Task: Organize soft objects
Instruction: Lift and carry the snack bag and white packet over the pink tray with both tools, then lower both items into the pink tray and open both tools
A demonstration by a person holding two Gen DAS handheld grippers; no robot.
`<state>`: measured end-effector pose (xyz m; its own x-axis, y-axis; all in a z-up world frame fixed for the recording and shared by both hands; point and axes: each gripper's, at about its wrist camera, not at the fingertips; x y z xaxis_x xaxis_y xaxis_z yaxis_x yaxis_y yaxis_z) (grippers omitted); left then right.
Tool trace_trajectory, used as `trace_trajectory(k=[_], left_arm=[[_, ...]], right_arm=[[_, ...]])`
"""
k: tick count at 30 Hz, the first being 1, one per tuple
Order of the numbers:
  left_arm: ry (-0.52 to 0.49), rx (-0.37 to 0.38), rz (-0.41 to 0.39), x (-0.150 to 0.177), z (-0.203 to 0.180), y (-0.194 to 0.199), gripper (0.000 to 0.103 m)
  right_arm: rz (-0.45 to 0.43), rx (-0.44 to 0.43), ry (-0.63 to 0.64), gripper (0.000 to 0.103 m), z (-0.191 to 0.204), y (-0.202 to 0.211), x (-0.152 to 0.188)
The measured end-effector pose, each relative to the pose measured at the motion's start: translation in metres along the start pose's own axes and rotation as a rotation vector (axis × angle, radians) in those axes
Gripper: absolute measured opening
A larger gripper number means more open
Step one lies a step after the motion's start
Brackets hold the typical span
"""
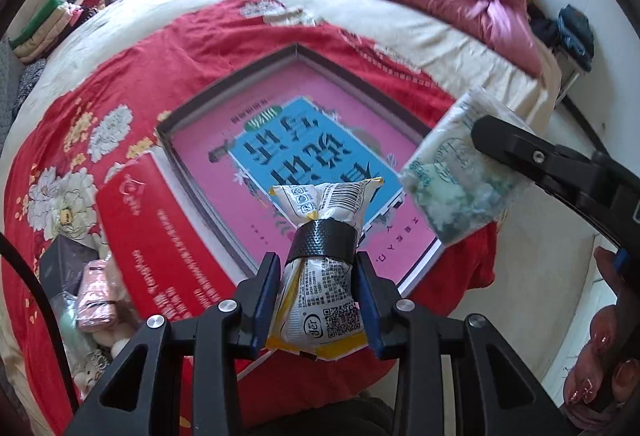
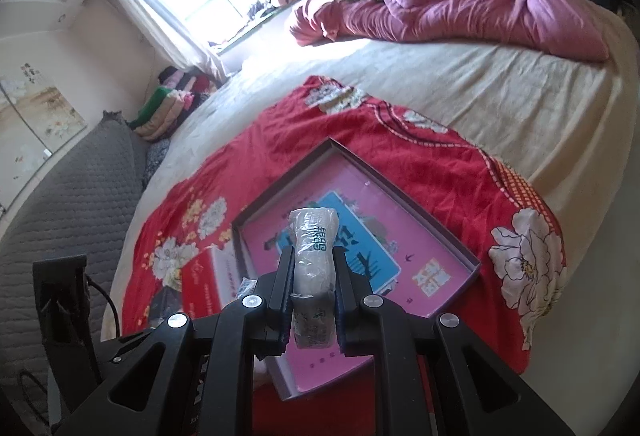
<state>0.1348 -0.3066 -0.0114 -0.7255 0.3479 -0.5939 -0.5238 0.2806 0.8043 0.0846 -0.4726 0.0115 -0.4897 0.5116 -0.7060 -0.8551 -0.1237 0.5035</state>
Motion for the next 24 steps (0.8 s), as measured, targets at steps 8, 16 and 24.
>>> trace_trajectory(k=[8,16,24], left_arm=[[-0.053,-0.02,0.064,0.001,-0.009,-0.028,0.038],[-0.057,-0.031,0.087,0.002,-0.011,-0.045,0.038],[-0.04,-0.018,0.112,0.008,-0.015,-0.057,0.038]], right_arm=[[0.092,0.052,-0.005,0.017,-0.026,-0.041,0.017],[0.093,0.106,0.053,0.02,-0.04,-0.055,0.033],[0.086,0.248,0.243,0.033,-0.037,-0.06,0.034]])
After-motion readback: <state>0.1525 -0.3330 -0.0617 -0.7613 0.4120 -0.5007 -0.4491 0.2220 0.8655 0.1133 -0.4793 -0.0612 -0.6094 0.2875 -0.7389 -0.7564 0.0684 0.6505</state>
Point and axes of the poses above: each gripper's, at about its wrist camera, not at the fingertips, and y roughly against the way its jaws point, z to its left, x to its underside, and after that the axes turned 14 degrees about -z, right-handed
